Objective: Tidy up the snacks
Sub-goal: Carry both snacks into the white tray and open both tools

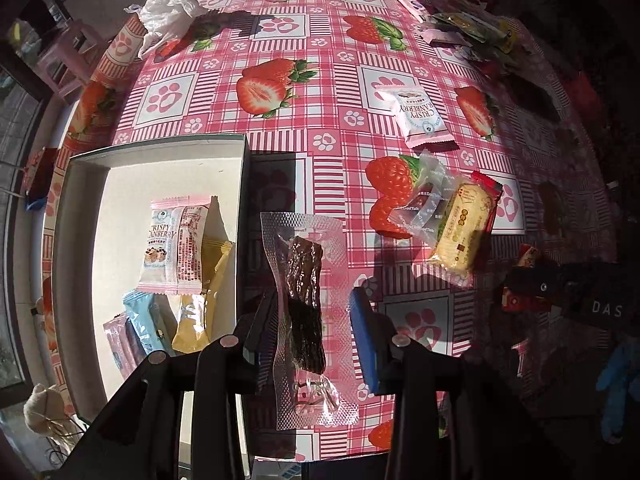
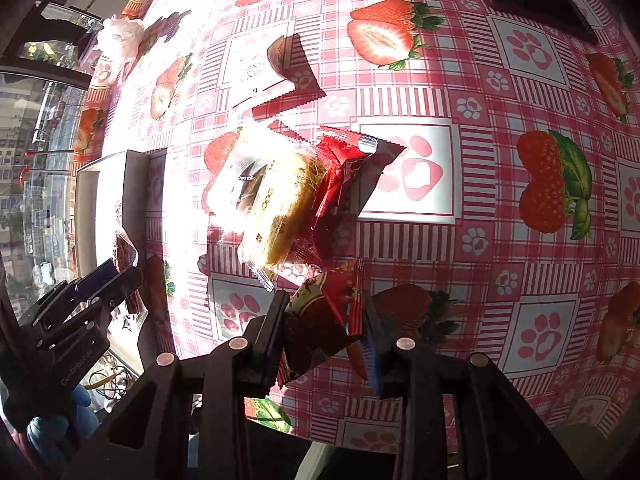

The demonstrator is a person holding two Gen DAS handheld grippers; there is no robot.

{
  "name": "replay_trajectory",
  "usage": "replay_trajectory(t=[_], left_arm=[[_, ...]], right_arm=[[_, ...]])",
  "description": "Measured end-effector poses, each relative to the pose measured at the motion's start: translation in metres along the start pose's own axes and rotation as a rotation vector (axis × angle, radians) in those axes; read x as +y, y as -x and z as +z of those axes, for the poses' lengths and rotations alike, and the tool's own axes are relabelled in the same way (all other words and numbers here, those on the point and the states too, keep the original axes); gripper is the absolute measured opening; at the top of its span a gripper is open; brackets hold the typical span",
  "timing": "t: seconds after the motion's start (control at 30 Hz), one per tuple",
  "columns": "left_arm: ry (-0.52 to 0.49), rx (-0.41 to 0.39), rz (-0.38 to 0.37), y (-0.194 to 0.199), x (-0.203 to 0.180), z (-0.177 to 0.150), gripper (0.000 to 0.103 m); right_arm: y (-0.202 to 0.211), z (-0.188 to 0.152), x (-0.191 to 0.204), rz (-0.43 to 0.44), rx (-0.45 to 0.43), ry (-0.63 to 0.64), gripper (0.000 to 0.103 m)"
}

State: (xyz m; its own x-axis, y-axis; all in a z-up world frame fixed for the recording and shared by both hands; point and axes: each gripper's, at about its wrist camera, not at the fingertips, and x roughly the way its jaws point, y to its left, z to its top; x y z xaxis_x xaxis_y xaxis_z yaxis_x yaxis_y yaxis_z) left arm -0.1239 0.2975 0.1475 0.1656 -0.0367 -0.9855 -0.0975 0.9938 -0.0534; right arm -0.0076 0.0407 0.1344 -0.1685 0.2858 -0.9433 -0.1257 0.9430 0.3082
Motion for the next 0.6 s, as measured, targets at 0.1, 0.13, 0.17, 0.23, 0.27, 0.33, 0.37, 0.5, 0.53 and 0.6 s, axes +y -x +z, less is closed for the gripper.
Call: replay_trajectory(t=[0.1, 0.13, 0.17, 0.23, 0.27, 0.33, 0.37, 0.5, 0.53, 0.6], left_arm=[[0.057, -0.03, 0.016, 0.008, 0.026, -0.001, 0.039], [0.075, -0.042, 0.026, 0.009, 0.035, -0.002, 0.039], [0.088, -0.052, 0.037, 0.013, 0.044, -0.004, 0.039], [0.113, -0.063, 0.066, 0.016, 0.061, -0.009, 0.039], [0.127, -0.062, 0.079, 0.017, 0.071, -0.013, 0.039], [0.161, -0.048, 0.106, 0.016, 0.089, -0.02, 0.039], [0.179, -0.039, 0.118, 0.014, 0.097, -0.024, 0.039], [0.232, -0.013, 0.151, 0.008, 0.126, -0.036, 0.039], [0.239, -0.007, 0.16, 0.006, 0.131, -0.039, 0.039], [0.253, 0.002, 0.172, 0.003, 0.139, -0.044, 0.039]], right_arm=[[0.003, 0.007, 0.031, 0.008, 0.005, 0.077, 0.035], [0.002, 0.011, 0.042, 0.013, 0.008, 0.103, 0.035], [-0.004, 0.009, 0.058, 0.017, 0.011, 0.132, 0.035], [-0.007, 0.015, 0.085, 0.028, 0.019, 0.19, 0.035], [-0.008, 0.015, 0.098, 0.034, 0.022, 0.218, 0.035], [-0.013, 0.01, 0.123, 0.048, 0.025, 0.269, 0.035], [-0.013, 0.008, 0.128, 0.061, 0.027, 0.292, 0.035], [-0.017, 0.008, 0.174, 0.099, 0.038, 0.37, 0.035], [-0.023, 0.011, 0.188, 0.101, 0.041, 0.39, 0.035], [-0.032, 0.013, 0.21, 0.103, 0.051, 0.424, 0.035]])
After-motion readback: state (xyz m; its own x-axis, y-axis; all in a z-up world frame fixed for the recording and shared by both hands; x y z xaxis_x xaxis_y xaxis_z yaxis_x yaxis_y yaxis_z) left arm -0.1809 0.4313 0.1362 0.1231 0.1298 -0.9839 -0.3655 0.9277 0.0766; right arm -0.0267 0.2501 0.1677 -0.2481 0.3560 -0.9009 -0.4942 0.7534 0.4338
